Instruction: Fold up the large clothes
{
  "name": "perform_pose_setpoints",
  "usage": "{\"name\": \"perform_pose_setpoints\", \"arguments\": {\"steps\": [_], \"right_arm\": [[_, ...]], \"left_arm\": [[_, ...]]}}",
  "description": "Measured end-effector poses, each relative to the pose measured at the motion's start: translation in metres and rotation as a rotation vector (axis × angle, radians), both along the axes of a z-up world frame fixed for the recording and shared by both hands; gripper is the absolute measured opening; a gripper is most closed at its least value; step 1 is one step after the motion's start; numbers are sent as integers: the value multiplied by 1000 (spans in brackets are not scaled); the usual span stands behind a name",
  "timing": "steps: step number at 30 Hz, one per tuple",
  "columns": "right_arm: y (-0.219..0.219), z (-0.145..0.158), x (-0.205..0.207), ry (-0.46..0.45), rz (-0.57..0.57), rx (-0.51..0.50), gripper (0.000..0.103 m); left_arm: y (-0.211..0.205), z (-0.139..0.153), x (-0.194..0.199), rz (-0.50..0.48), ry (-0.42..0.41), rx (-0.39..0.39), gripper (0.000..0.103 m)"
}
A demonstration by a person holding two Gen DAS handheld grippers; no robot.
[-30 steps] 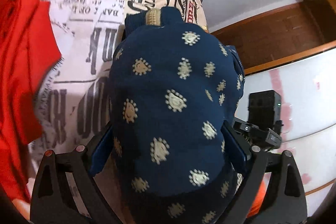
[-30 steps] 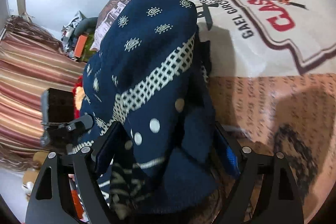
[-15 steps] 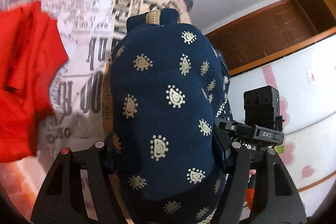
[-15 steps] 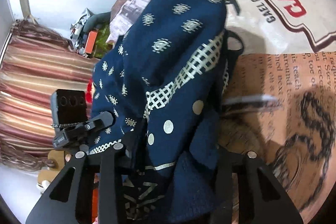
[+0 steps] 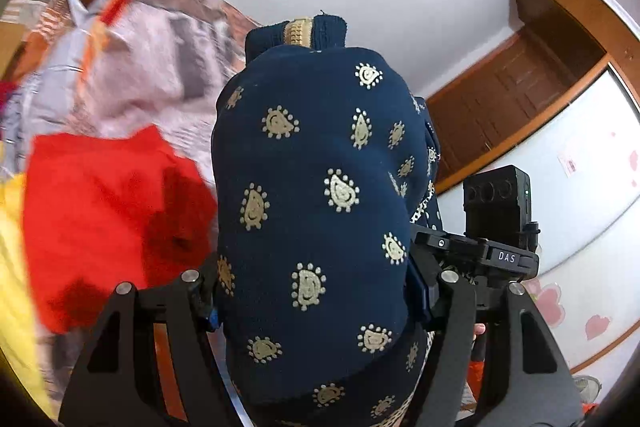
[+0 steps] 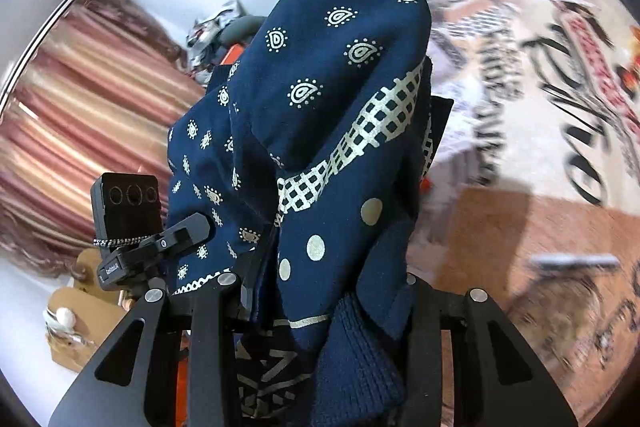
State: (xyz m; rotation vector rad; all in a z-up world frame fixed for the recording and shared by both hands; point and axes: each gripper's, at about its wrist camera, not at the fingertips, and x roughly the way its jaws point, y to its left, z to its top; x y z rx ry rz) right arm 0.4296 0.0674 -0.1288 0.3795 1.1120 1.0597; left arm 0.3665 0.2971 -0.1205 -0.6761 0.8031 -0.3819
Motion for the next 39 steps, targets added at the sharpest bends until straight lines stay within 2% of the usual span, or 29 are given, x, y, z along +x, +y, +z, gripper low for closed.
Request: {"name": "perform_pose_setpoints", "arguments": {"steps": [3, 5, 9, 11, 14, 16, 19, 21, 23, 25, 28, 30, 32, 34, 36, 39], "right_arm": [[39, -14, 9, 10, 38, -1, 35], [46, -28, 14, 16, 56, -8, 35], [85, -60, 28, 70, 61, -17, 35], [110, -80, 36, 101, 69, -41, 35], [137, -105, 44, 98, 74, -103, 35], [147, -122, 48, 94, 59, -162, 35], [148, -137, 53, 119, 57, -172, 37], [140, -136, 52, 124, 65, -160, 40], [132, -128, 48, 82, 71, -200, 45], [125, -122, 42, 12, 66, -272, 52], [111, -115, 29, -128, 61, -387, 63], [97, -110, 14, -218, 57, -461, 67], [86, -108, 7, -268, 48, -517, 69], [77, -105, 0, -307, 39, -566, 69], [61, -105, -11, -317, 45, -609, 69], [50, -96, -21, -298, 55, -601, 69]], "left_arm": [[36, -11, -2, 50, 11, -11, 67], [57, -26, 0, 81, 26, -22, 67], [103, -68, 7, 168, 81, -53, 67], [122, -86, 12, 207, 112, -46, 67], [147, -125, 22, 258, 210, -40, 68], [164, -160, 29, 299, 298, -115, 69], [175, -178, 28, 282, 279, -184, 71], [170, -173, 26, 265, 264, -140, 73], [160, -161, 22, 254, 262, -39, 76], [148, -148, 19, 245, 255, 57, 78], [133, -129, 3, 251, 245, 156, 83], [121, -120, -11, 253, 231, 215, 87], [109, -114, -27, 258, 221, 292, 90], [102, -112, -46, 263, 216, 334, 94], [97, -114, -61, 282, 238, 354, 94], [90, -112, -83, 310, 262, 378, 94]]}}
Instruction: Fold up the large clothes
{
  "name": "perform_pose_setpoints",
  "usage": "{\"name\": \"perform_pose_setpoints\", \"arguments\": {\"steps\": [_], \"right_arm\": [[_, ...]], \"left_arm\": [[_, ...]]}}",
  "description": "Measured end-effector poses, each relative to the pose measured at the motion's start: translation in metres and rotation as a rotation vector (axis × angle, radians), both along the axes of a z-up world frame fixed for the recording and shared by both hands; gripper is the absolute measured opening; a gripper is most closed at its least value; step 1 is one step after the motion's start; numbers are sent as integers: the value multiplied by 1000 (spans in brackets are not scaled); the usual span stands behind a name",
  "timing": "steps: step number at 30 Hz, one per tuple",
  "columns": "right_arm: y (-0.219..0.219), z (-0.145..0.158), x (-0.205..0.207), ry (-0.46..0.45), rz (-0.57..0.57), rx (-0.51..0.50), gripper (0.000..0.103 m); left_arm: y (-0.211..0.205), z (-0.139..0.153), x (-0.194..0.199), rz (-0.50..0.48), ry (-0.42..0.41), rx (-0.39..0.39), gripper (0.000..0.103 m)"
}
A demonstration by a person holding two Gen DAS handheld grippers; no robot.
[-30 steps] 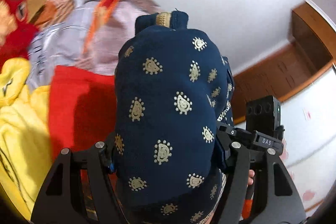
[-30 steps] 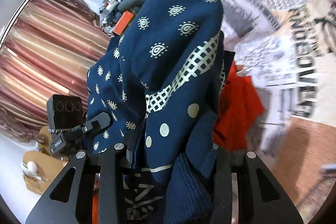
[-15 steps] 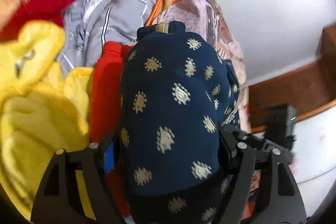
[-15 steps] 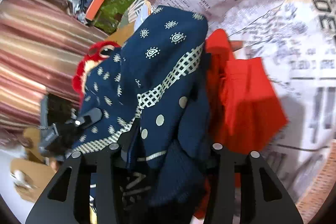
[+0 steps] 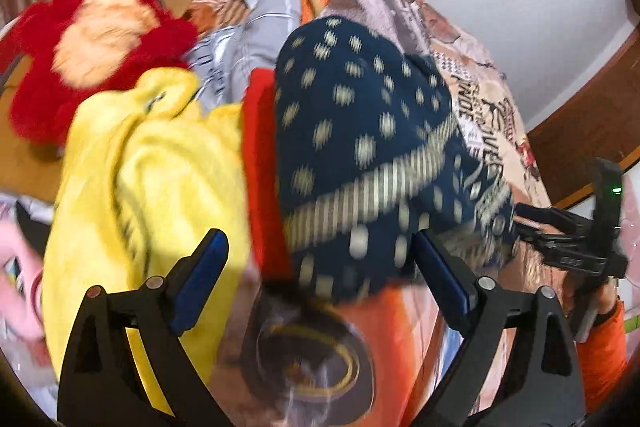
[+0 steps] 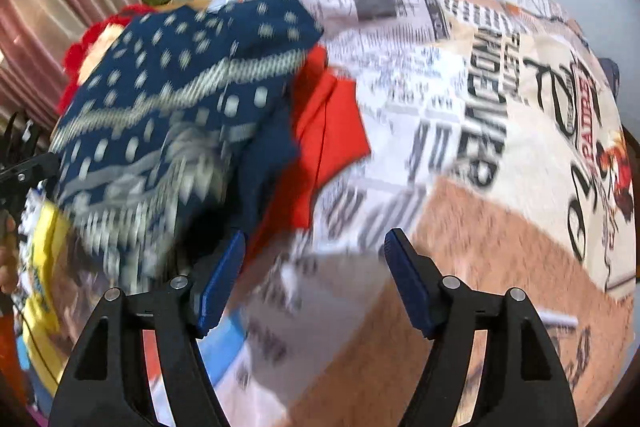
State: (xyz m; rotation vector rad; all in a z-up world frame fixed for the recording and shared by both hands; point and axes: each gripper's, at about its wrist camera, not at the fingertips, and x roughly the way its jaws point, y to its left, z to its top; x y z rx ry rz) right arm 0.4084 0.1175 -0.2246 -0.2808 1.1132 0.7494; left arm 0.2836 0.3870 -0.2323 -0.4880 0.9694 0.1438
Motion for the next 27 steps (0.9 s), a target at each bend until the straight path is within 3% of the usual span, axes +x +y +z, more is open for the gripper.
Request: {"name": "perform_pose_setpoints", "arguments": {"steps": [3, 8, 12, 18, 22, 27], "right_arm": [[-9, 25, -17, -38, -6, 51, 69], [-26, 96, -57, -157, -6, 201, 69], [-42, 159, -100, -296, 5, 337, 69], [-67, 218, -159, -484, -9, 536, 69], [-87, 241, -200, -587, -23, 621, 69], [-102, 248, -240, -685, -40, 664, 69]], "left_arm": [[-11, 21, -23, 28, -13, 59, 94], [-42, 91, -55, 32, -137, 166, 94], [-81, 161, -90, 19, -298, 302, 94], [-145, 238, -156, 20, -553, 466, 94], [-181, 263, -198, 35, -680, 541, 94], [-213, 269, -234, 81, -771, 608, 94]]}}
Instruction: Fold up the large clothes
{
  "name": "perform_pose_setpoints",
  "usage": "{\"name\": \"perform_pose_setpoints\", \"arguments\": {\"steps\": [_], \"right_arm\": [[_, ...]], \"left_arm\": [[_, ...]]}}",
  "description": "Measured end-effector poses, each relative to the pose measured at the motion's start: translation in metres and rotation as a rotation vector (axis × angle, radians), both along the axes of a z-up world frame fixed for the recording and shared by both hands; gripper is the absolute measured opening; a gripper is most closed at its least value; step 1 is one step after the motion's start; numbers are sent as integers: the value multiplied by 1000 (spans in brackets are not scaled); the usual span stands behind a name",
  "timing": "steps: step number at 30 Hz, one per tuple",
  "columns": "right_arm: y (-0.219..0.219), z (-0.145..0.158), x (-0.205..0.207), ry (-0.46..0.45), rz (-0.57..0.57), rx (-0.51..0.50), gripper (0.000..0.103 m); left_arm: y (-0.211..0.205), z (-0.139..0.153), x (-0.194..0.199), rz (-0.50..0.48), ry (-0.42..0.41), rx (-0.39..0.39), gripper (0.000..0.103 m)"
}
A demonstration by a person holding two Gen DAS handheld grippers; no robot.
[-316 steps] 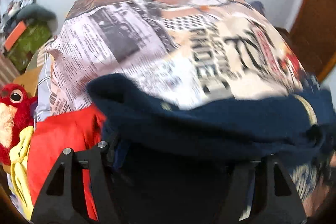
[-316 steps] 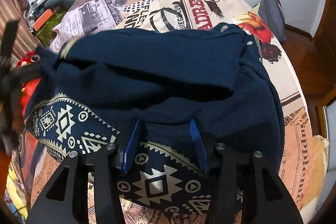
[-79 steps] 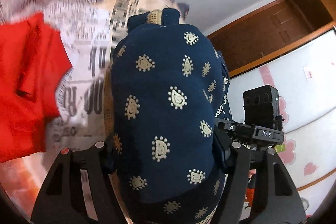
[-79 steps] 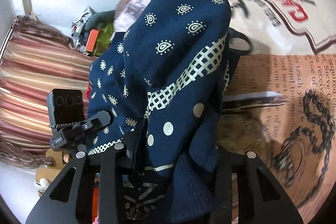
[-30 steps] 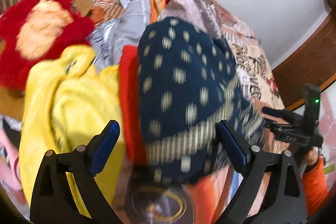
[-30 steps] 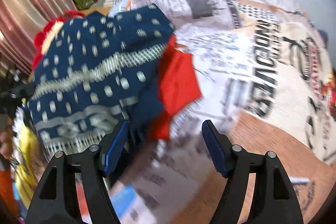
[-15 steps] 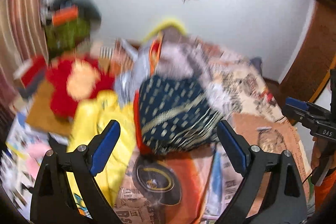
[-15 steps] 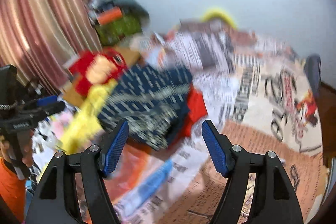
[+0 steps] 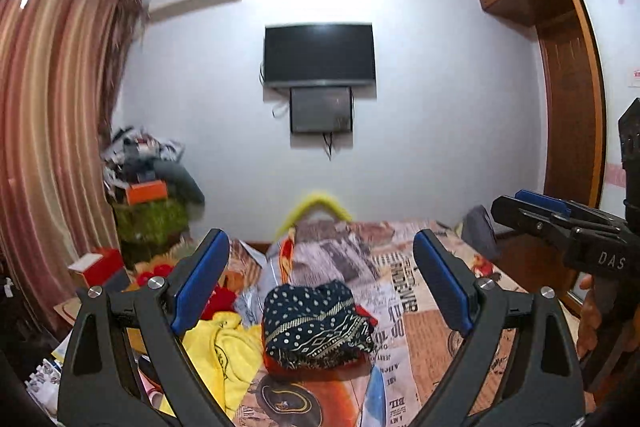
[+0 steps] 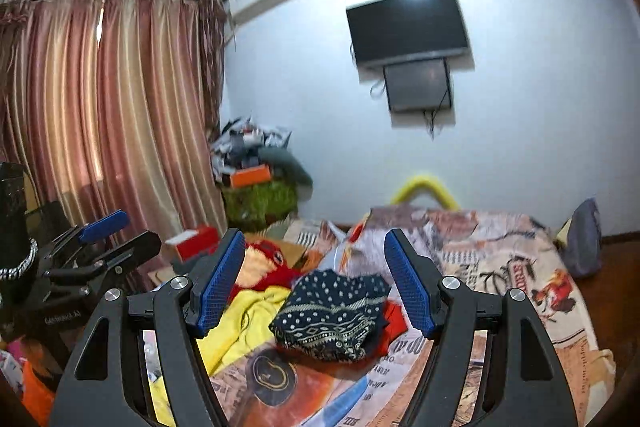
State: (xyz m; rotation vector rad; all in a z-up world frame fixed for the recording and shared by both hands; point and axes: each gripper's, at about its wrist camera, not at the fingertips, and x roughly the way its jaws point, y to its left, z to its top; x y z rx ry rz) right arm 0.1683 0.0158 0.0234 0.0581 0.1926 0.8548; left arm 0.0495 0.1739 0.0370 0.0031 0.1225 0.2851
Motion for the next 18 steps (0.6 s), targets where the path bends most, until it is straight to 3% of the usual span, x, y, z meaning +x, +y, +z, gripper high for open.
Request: {"name": "perform_pose_setpoints", "arguments": {"steps": [3, 7, 9, 11, 13, 18], "right_arm": [[-2, -2, -18, -46, -44, -3, 70], [-1, -7, -22, -34, -64, -2, 76], [0, -11, -21, -21, -80, -5, 83], [0, -15, -20, -19, -103, -14, 94], [1, -18, -19, -22, -137, -33, 98], [1, -20, -15, -16, -163, -59, 98]], "left_arm": [[-8, -5, -11, 3, -24, -11, 94], [-10, -10, -17, 12, -27, -40, 98], [-11, -13, -20, 29, -25, -42, 103], [-10, -16, -21, 36, -18, -45, 103], [-11, -20, -21, 42, -5, -53, 103], [-9, -26, -19, 47, 17, -73, 103]]}}
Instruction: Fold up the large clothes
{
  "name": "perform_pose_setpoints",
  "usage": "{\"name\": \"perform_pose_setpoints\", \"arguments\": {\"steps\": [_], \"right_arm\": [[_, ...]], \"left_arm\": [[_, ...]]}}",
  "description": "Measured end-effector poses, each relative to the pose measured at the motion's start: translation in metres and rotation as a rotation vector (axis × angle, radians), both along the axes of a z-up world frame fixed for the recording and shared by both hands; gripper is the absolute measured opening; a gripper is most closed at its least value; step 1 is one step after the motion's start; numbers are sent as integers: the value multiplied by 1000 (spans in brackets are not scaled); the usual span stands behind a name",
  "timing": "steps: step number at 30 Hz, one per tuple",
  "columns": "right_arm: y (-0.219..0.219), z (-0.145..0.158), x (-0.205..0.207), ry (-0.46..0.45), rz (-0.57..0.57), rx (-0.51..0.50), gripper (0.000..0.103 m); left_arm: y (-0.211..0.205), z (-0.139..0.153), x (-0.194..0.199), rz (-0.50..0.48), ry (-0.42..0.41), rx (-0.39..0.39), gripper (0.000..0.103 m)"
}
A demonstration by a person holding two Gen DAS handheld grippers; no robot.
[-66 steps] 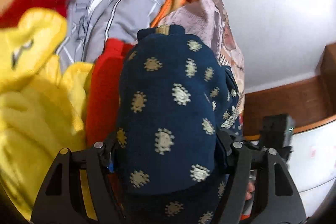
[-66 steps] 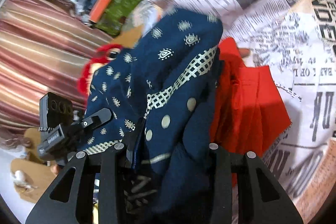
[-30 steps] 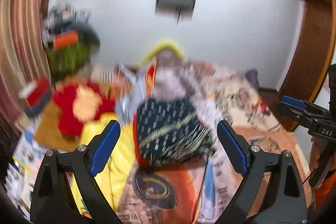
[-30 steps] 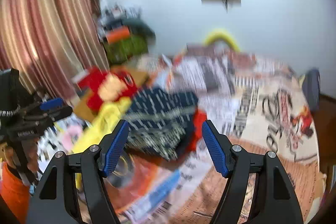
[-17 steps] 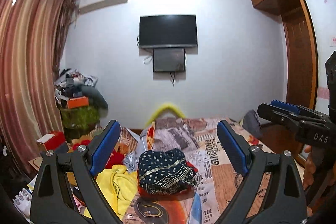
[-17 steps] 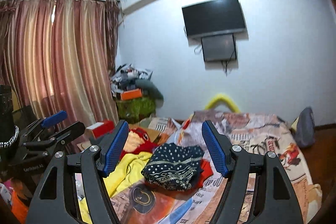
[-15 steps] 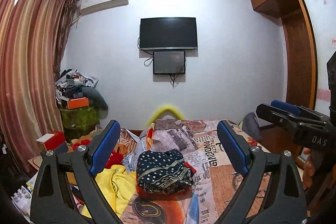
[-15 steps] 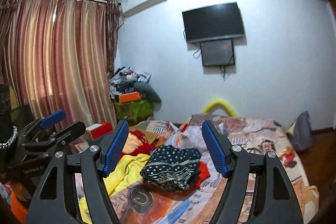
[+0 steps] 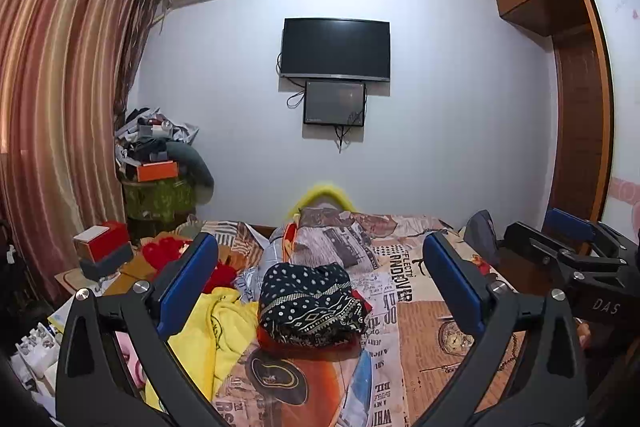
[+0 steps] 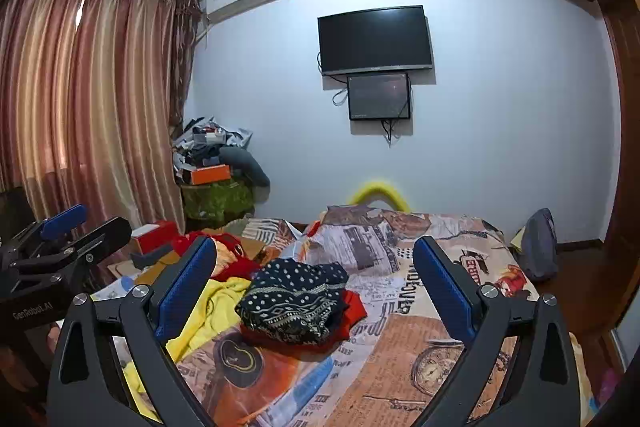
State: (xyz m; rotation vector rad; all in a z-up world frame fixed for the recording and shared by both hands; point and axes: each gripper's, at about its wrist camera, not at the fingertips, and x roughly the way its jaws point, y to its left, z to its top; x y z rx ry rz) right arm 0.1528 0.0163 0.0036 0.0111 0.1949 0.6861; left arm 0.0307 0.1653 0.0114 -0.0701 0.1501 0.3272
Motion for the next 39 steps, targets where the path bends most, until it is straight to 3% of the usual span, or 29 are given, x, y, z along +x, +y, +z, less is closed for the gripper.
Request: {"name": "perform_pose_setpoints", "arguments": {"steps": [39], "right_arm": [[-4, -7, 4, 54, -9, -2, 98]], "left_arm": [[0, -14, 17, -1, 56, 4, 103]]}}
